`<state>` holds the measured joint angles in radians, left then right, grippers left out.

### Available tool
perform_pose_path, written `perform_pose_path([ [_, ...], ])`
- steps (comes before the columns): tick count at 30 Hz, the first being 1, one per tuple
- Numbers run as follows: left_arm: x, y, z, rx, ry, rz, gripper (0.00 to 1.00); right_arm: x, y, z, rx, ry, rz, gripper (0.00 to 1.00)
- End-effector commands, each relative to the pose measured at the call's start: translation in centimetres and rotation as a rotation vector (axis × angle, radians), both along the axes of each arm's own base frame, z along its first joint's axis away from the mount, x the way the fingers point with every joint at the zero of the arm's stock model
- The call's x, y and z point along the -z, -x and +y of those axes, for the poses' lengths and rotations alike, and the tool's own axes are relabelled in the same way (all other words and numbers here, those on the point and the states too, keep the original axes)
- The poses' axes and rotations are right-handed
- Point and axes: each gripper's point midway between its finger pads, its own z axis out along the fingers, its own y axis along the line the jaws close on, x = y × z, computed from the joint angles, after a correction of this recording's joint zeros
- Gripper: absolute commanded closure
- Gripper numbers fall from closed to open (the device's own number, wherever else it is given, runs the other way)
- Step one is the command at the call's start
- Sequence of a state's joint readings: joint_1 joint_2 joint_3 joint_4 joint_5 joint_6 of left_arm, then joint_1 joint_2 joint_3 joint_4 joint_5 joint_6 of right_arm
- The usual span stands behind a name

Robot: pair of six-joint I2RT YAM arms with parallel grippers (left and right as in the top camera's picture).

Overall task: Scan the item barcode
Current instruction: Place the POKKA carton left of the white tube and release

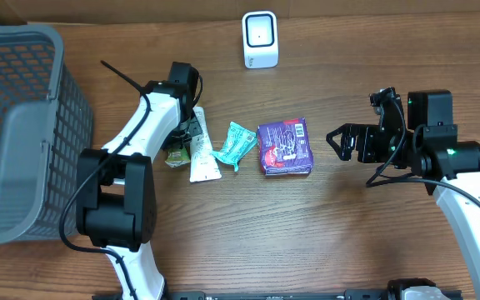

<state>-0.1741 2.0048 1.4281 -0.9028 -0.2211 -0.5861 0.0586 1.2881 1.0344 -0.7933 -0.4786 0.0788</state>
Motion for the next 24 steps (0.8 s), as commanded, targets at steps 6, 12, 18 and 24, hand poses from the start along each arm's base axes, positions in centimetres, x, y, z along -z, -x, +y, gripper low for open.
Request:
perform_pose_path([
  [6, 2.7, 2.7, -8.6, 0.255, 0.167, 0.09, 0.96, -0.4, -0.5, -0.3, 0.012, 0.005, -0.015, 0.0],
  [12, 2.7, 3.9, -11.8, 0.32, 0.213, 0.107, 0.96, -0.4, -0.5, -0.3, 0.012, 0.004, -0.015, 0.0],
  [18, 2.3, 3.5, -9.7, 0.267, 0.203, 0.123, 0.87, -0.4, -0.4, -0.3, 0.012, 0.004, -0.01, 0.0],
  [24, -0.7, 2.8, -3.2, 0.161, 0.081, 0.175, 0.19, -0.9, -0.5, -0.4, 0.016, 0.001, -0.014, 0.04],
])
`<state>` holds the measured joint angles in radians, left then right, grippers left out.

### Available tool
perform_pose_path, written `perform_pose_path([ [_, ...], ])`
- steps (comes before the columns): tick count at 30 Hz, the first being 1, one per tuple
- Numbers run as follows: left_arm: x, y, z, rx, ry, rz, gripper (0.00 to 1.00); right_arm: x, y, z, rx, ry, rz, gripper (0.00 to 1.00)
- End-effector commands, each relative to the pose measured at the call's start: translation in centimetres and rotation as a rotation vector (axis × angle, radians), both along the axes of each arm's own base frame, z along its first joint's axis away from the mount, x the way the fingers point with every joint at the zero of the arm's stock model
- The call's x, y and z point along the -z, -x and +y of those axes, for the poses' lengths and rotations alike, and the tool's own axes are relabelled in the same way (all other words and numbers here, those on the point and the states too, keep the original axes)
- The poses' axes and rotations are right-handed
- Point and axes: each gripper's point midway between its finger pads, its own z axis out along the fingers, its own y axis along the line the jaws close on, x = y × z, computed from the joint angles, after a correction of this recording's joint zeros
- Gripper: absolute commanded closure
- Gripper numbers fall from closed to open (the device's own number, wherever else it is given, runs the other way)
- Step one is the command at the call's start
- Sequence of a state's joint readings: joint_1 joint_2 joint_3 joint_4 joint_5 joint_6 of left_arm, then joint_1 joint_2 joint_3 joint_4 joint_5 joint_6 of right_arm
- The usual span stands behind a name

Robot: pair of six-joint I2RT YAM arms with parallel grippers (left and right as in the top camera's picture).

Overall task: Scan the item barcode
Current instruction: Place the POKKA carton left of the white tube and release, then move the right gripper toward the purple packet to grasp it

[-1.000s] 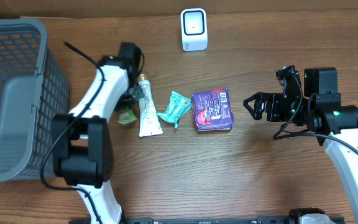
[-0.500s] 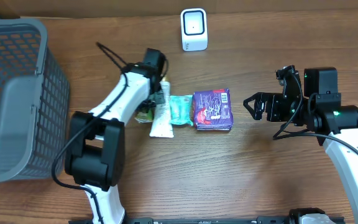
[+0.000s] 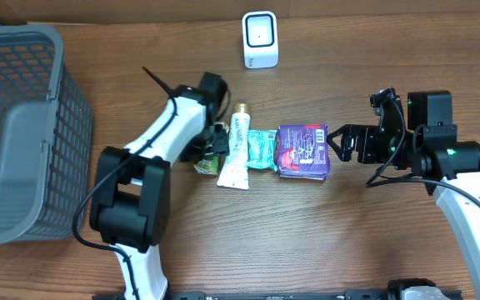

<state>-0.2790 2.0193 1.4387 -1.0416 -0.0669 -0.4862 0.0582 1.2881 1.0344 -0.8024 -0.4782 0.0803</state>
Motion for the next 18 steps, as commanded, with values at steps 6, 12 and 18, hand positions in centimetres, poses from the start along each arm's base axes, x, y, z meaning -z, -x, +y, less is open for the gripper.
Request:
perform_pose_path([
  [6, -7.3, -3.5, 3.9, -0.047, -0.063, -0.086, 0.16, -4.2, -1.1, -0.4, 0.014, -0.024, -0.059, 0.05],
  [12, -14.5, -5.0, 3.2, -0.015, -0.001, -0.29, 0.02, -4.6, -0.3, 0.3, 0.008, -0.077, -0.012, 0.02],
  [18, -20.8, -3.8, 1.4, 0.126, 0.122, -0.451, 0.0, -4.7, 0.9, -0.1, 0.076, -0.111, 0.055, 0.0],
])
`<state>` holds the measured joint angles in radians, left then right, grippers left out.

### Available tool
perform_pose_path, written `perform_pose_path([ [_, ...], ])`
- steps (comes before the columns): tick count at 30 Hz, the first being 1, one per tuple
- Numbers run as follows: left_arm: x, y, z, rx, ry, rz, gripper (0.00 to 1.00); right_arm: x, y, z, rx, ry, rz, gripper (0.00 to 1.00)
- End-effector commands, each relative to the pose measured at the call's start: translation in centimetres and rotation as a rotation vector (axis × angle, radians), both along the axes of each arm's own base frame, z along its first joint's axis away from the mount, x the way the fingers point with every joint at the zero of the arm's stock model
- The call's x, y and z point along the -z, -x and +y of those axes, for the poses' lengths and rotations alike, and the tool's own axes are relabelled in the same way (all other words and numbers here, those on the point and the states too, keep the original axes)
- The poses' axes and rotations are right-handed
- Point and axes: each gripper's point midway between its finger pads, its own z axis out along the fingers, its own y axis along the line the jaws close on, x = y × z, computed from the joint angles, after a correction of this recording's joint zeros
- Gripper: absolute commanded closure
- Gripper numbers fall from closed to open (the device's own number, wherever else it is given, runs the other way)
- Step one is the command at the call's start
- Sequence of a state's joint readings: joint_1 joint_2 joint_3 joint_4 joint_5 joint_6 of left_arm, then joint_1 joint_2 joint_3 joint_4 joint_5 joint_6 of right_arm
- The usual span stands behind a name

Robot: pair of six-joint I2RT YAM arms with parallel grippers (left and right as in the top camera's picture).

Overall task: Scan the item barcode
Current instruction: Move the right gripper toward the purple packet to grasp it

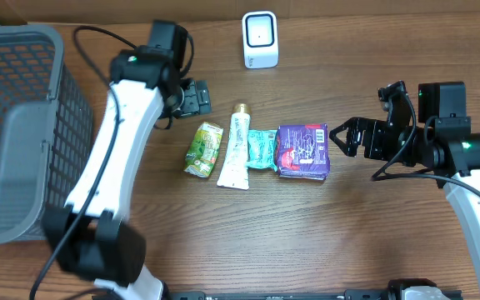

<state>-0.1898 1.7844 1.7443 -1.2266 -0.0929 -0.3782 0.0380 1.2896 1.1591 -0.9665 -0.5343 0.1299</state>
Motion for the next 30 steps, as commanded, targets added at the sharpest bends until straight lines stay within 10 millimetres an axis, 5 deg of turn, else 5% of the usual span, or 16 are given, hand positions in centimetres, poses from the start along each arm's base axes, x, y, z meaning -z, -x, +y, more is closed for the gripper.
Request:
perform_pose_path([
  [1, -5.1, 0.8, -1.6, 0.134, 0.07, -0.131, 0.0, -2.3, 0.0, -0.4, 0.055, -0.047, -0.035, 0.0],
  [6, -7.7, 1.7, -1.4, 0.143, 0.07, -0.202, 0.0, -6.1, 1.3, -1.7, 0.112, -0.055, -0.168, 0.0],
  [10, -7.6, 1.7, -1.4, 0.143, 0.07, -0.2, 0.0, -6.3, 2.5, -3.1, 0.2, -0.028, -0.144, 0.0],
  [19, -8.0, 1.0, -1.5, 0.265, 0.018, -0.232, 0.0, -0.6, 3.5, -3.6, 0.282, -0.03, 0.062, 0.02],
  [30, -7.8, 1.2, 0.1, 0.275, -0.055, -0.216, 0.0, 7.4, 1.7, -2.7, 0.307, -0.102, 0.229, 0.03],
])
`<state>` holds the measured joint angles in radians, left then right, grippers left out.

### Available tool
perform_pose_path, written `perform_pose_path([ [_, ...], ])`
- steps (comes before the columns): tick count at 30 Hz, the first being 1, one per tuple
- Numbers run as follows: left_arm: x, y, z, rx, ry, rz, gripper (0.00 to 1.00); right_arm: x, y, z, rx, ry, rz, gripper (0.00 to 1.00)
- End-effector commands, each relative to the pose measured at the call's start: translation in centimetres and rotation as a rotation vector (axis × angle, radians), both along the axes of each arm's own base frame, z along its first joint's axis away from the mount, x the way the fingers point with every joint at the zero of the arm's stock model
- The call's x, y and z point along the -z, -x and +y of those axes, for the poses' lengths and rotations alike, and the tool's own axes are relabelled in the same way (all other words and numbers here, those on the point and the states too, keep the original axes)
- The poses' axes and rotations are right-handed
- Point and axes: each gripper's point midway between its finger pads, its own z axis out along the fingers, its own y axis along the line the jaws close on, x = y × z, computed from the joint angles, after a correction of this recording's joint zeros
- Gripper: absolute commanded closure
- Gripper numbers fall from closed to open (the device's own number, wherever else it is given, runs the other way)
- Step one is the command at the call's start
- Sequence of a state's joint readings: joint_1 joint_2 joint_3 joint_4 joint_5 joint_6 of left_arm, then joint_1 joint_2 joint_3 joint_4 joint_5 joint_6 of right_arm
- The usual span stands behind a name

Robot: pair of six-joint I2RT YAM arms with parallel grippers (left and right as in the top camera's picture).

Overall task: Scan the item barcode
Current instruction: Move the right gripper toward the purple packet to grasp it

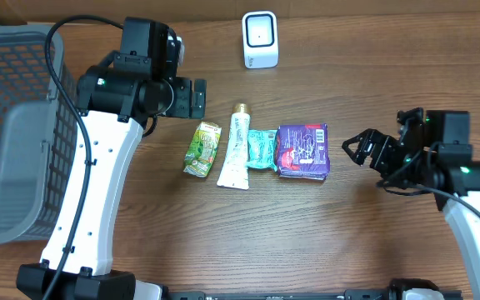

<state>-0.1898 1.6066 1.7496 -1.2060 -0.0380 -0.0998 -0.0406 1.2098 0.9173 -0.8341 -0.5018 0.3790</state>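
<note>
Four items lie in a row mid-table: a green packet (201, 149), a white tube (236, 152), a teal packet (262, 149) and a purple packet (303, 151). The white barcode scanner (261, 39) stands at the back centre. My left gripper (198, 97) hangs open behind and left of the green packet, holding nothing. My right gripper (352, 151) is open a little to the right of the purple packet, apart from it.
A large grey mesh basket (23, 125) fills the left side of the table. The left arm's black cable loops above the basket's right rim.
My right gripper has drawn back to the right and slightly nearer, widening its gap from the purple packet. The left arm has shifted a little. The four items lie as before.
First my left gripper was down among the items, left of centre, the purple packet well short of my right gripper. Then the items stood further right in a tight row, the purple packet at the right gripper's tips. The left gripper then stood lifted away behind, and now both grippers stand off.
</note>
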Motion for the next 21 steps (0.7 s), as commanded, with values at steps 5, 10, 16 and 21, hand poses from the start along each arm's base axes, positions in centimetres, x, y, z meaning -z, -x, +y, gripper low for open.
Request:
perform_pose_path([
  [5, -1.0, -0.6, 3.2, -0.081, 0.001, -0.027, 0.0, 5.1, -0.5, 0.4, 0.016, -0.052, 0.128, 0.02],
  [10, -1.1, -1.0, 4.9, -0.027, -0.021, -0.039, 0.0, 7.4, -0.9, 2.3, -0.047, -0.087, 0.154, 0.03],
  [16, -1.1, -0.9, 5.5, -0.006, -0.052, -0.039, 0.0, 9.8, -1.5, 5.4, -0.111, -0.106, 0.185, 0.17],
  [21, -1.1, -0.9, 5.4, -0.003, -0.05, -0.038, 0.0, 11.2, -1.0, 6.1, -0.12, -0.06, 0.225, 0.21],
])
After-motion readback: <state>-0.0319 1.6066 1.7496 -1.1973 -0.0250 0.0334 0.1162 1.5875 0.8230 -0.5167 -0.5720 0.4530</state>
